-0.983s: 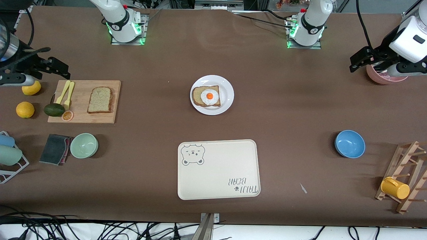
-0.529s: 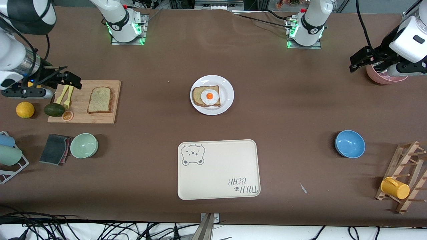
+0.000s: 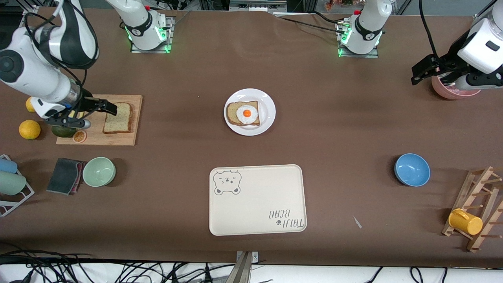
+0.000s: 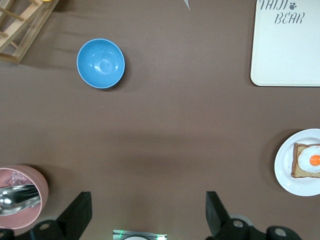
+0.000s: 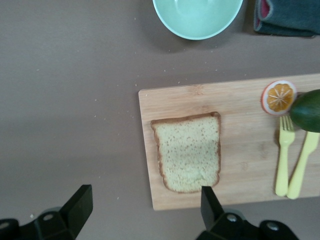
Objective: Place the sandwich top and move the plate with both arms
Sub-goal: 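Reach the right gripper down to the bread slice on the cutting board, then grasp the bread slice edge with the right gripper and lift it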
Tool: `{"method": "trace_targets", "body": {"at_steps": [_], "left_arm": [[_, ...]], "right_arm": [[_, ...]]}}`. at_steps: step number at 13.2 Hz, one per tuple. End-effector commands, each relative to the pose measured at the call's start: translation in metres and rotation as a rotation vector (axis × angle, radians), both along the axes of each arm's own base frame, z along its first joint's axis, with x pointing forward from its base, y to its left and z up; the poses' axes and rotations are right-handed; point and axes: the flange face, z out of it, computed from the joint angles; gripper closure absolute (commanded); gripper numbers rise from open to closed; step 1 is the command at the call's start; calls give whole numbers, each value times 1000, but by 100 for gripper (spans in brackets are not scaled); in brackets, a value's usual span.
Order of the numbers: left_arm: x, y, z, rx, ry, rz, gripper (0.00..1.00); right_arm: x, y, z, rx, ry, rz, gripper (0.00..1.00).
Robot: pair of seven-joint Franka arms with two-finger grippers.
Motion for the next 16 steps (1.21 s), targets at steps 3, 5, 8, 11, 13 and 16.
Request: {"method": "trace_targets", "body": {"at_steps": [3, 5, 8, 11, 13, 16], "left_arm": [[-3, 0, 9, 14, -6, -1, 0], [-3, 0, 8, 16, -5, -2, 0], [-4, -8, 8, 17, -5, -14, 0], [-3, -4, 8, 19, -5, -11, 0], [-5, -16, 17, 27, -25, -33, 0], [-5, -16, 23, 25, -39, -33, 0]], "right_arm": [[-2, 3, -59, -22, 36, -36, 8], [-1, 3, -90, -22, 61, -36, 14], [-4, 3, -116, -22, 82, -36, 21], [-15, 4, -130, -23, 94, -27, 28], [-23, 4, -138, -24, 119, -30, 35], [-26, 4, -141, -28, 127, -23, 36]]}}
